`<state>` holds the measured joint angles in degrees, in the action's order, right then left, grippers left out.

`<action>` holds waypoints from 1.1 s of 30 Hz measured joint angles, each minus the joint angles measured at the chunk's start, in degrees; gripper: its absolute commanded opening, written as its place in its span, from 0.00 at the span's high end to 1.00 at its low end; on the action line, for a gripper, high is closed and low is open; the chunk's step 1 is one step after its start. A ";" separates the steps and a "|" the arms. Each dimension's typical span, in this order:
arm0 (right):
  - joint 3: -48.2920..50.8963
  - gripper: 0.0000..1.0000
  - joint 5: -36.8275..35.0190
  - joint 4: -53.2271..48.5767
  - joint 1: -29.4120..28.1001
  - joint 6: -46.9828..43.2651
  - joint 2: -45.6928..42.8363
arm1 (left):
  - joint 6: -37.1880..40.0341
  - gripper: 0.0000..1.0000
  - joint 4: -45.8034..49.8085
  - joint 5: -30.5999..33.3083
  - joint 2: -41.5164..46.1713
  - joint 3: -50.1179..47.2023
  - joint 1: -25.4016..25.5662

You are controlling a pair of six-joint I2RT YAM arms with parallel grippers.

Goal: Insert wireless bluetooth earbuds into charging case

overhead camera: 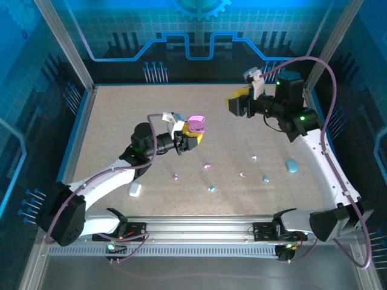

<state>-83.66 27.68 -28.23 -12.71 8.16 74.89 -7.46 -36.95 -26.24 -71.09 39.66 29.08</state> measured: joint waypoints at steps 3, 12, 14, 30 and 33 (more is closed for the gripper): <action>2.08 0.60 -2.14 -2.95 2.40 6.23 1.88 | -0.04 0.57 -0.09 2.62 3.65 -1.31 -0.44; 14.49 0.59 -2.27 -7.06 -4.42 20.31 15.47 | 0.33 0.56 1.75 7.80 14.14 -3.19 -0.44; 17.40 0.58 -2.69 -6.43 -9.01 23.56 17.44 | 0.50 0.56 2.47 8.31 15.34 -3.19 -0.44; 18.69 0.58 -7.69 1.18 -23.65 36.17 26.97 | 2.03 0.56 7.13 9.53 19.89 -3.19 -0.44; 17.27 0.57 -6.86 1.27 -24.70 36.35 28.72 | 2.32 0.57 7.61 9.57 20.57 -3.19 -0.44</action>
<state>-66.39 20.82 -26.96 -37.41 44.51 103.61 -5.15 -29.34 -16.67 -50.52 36.47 28.64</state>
